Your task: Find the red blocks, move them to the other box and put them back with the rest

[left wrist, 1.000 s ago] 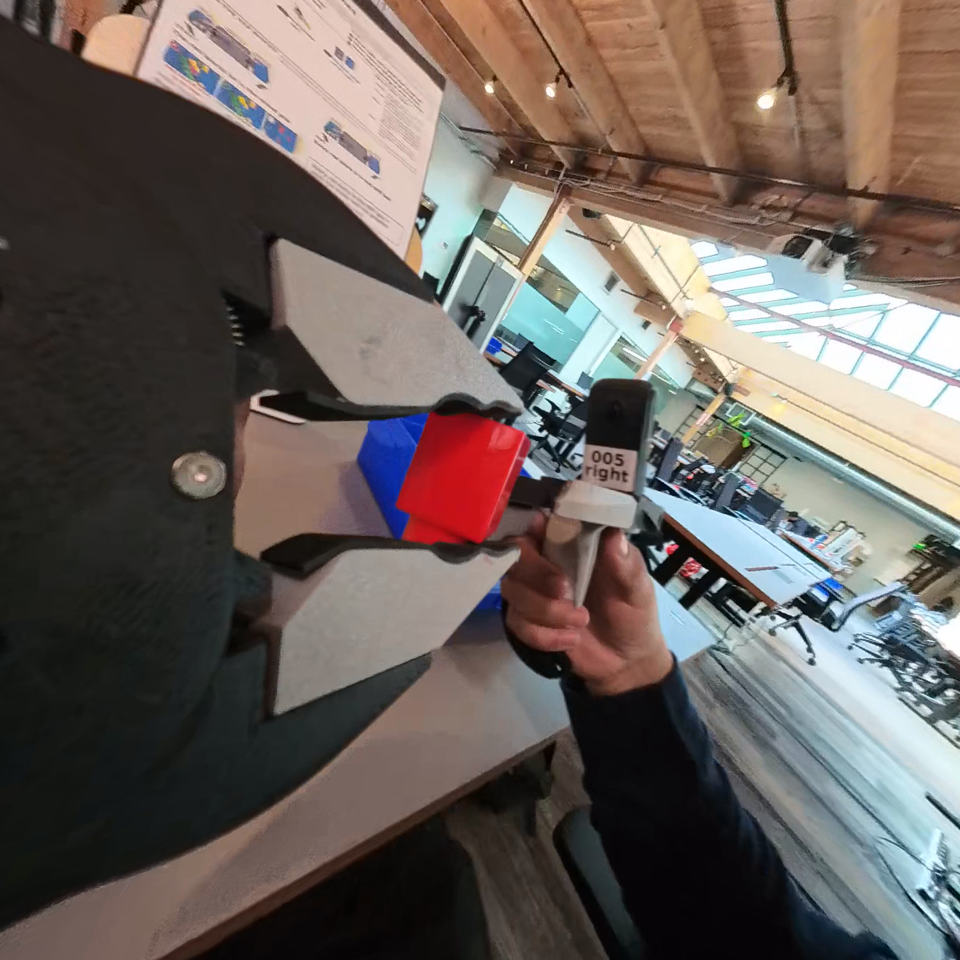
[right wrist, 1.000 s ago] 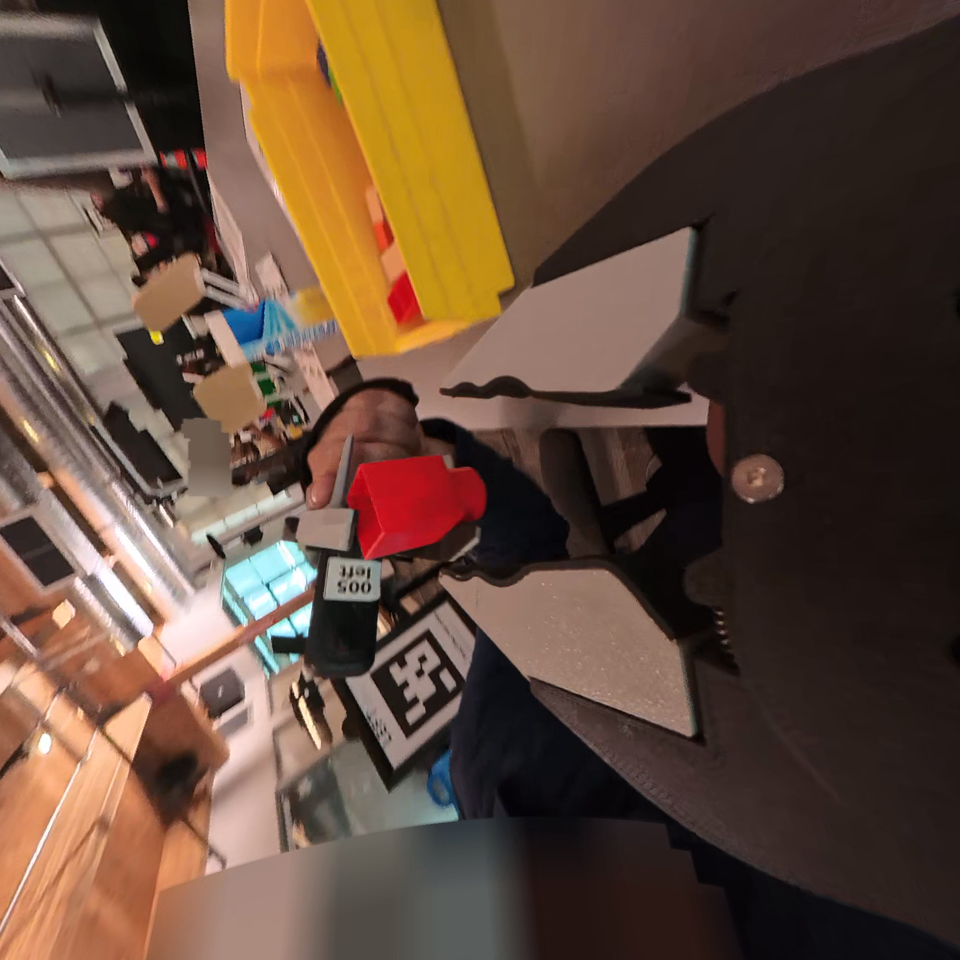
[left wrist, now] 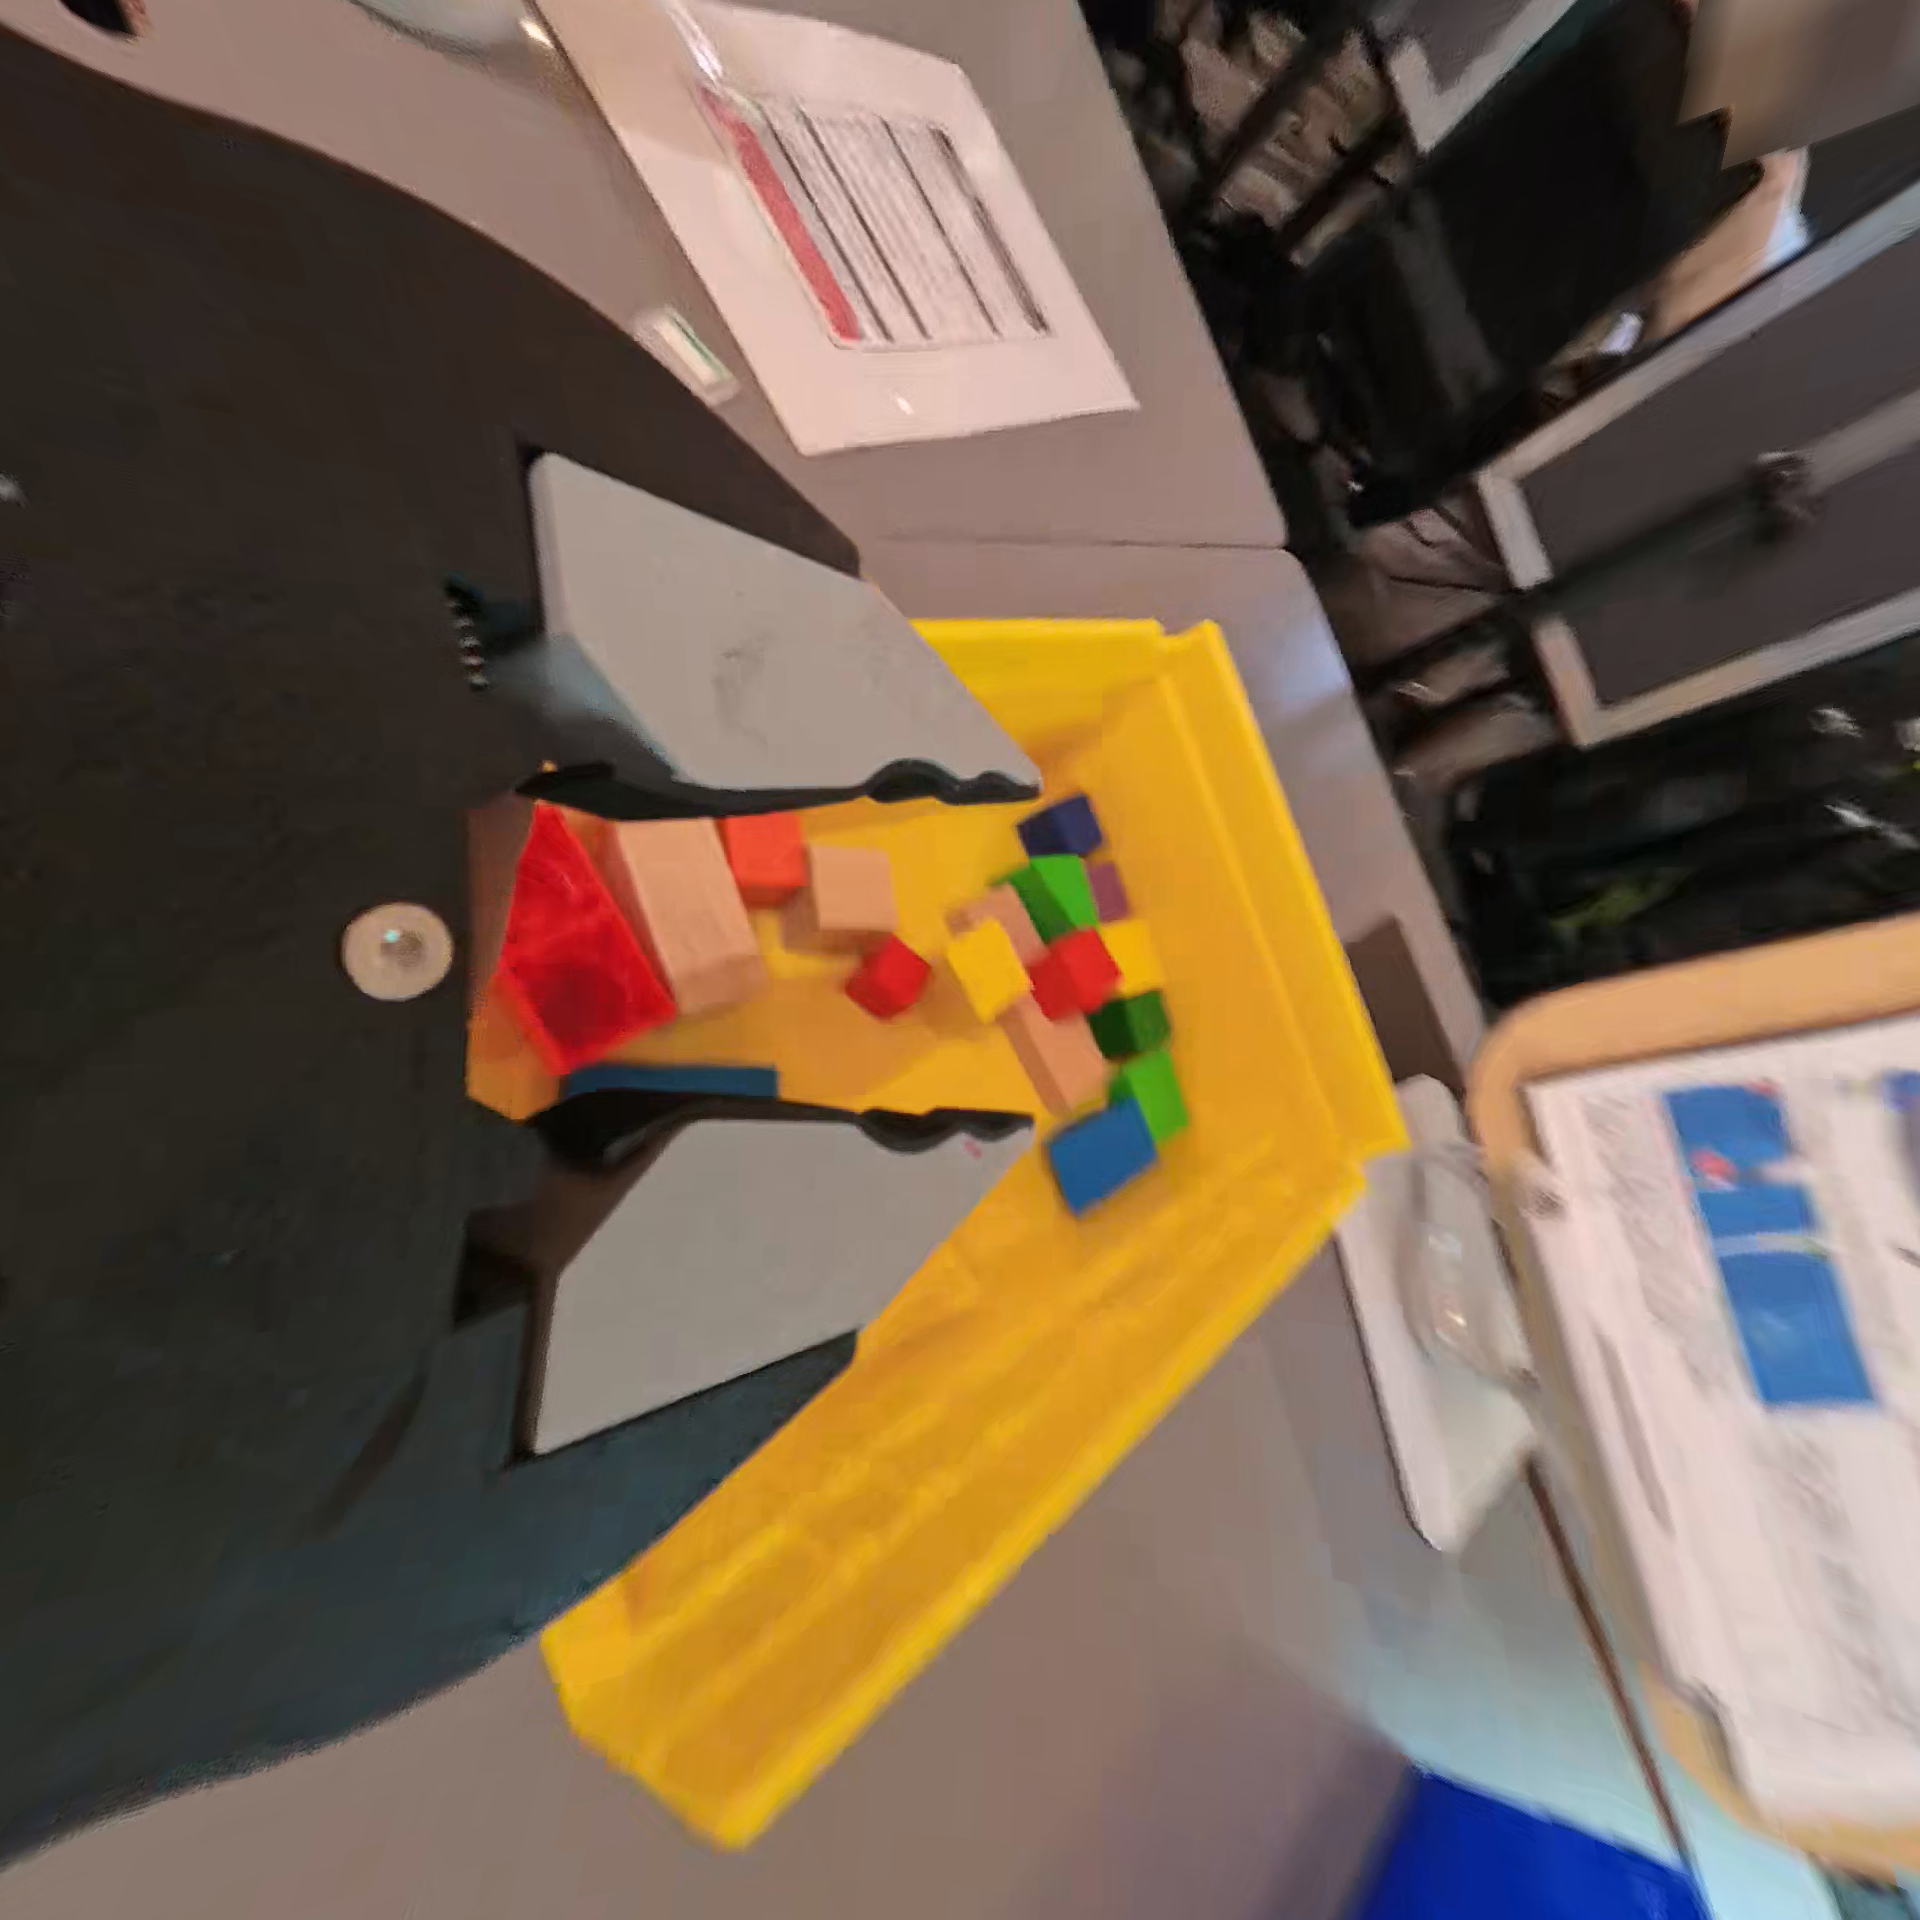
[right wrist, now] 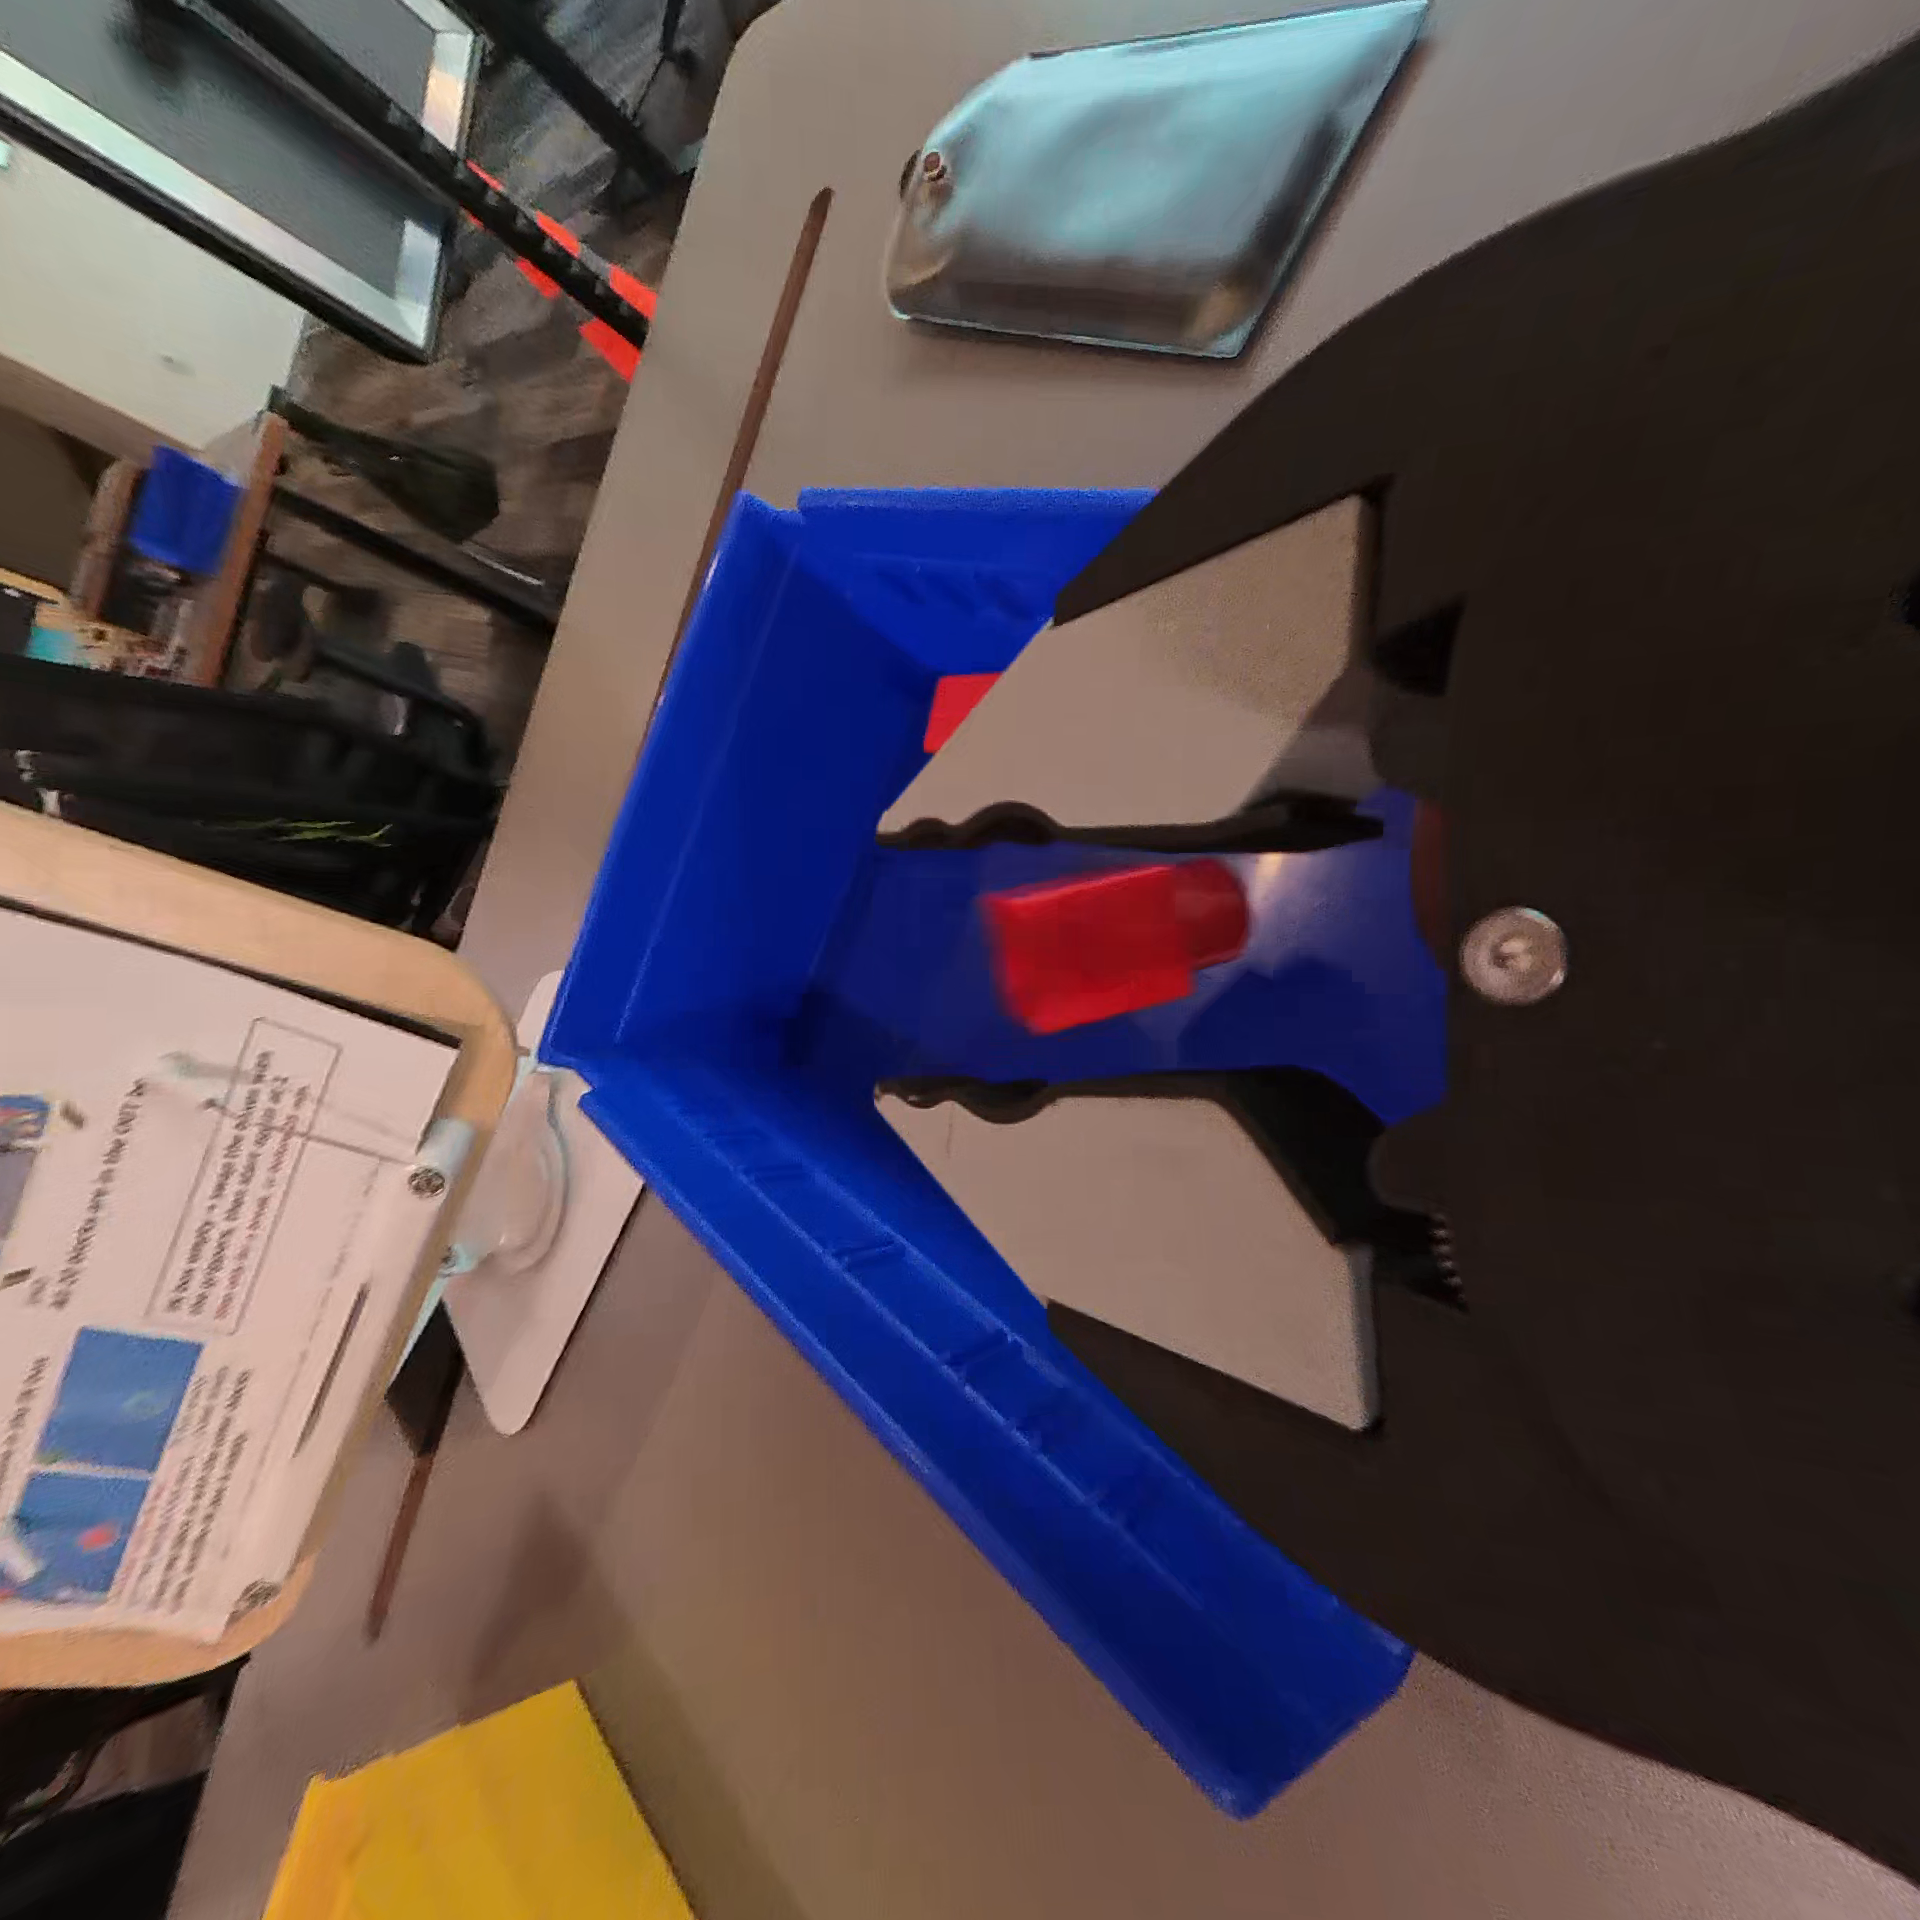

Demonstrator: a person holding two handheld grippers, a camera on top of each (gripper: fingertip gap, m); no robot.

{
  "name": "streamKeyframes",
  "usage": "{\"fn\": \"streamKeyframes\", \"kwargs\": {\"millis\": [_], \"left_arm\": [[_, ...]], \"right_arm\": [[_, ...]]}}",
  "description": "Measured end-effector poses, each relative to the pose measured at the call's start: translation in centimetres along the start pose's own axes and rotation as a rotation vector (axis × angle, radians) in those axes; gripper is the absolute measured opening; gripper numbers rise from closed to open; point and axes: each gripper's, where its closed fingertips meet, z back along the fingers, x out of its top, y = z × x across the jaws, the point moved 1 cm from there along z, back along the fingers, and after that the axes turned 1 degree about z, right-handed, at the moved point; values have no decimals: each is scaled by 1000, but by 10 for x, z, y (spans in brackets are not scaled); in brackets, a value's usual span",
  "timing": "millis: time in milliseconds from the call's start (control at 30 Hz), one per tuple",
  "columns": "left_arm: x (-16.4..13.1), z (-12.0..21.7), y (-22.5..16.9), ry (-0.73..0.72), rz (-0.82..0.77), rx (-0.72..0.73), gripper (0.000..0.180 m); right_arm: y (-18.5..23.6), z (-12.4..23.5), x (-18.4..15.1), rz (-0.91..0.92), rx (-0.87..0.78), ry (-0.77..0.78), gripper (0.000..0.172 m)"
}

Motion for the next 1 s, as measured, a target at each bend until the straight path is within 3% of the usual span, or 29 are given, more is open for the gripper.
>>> {"fn": "streamKeyframes", "kwargs": {"millis": [100,167,267,400,533,633,833,900,1000], "left_arm": [[-18,-24,-2,75,2,-71,49],[-39,-44,-18,232,-76,-211,49],[-58,-64,-17,429,-229,-289,48],[-73,-79,-16,628,-311,-380,43],[-103,-89,-7,865,-393,-394,41],[-114,-97,-3,942,-464,-369,27],[-101,-91,-5,859,-563,-325,20],[-76,-82,-1,732,-592,-229,19],[-17,-53,-28,386,-597,-176,19]], "right_arm": [[15,9,16,-32,89,-85,37],[20,14,20,-48,130,-101,37],[27,17,24,-68,183,-110,36],[39,25,32,-52,228,-125,36],[46,35,40,-10,235,-149,36],[48,42,45,18,235,-172,35],[66,50,47,4,342,-179,35],[82,54,47,-9,434,-172,35],[106,57,49,-15,526,-176,36]]}}
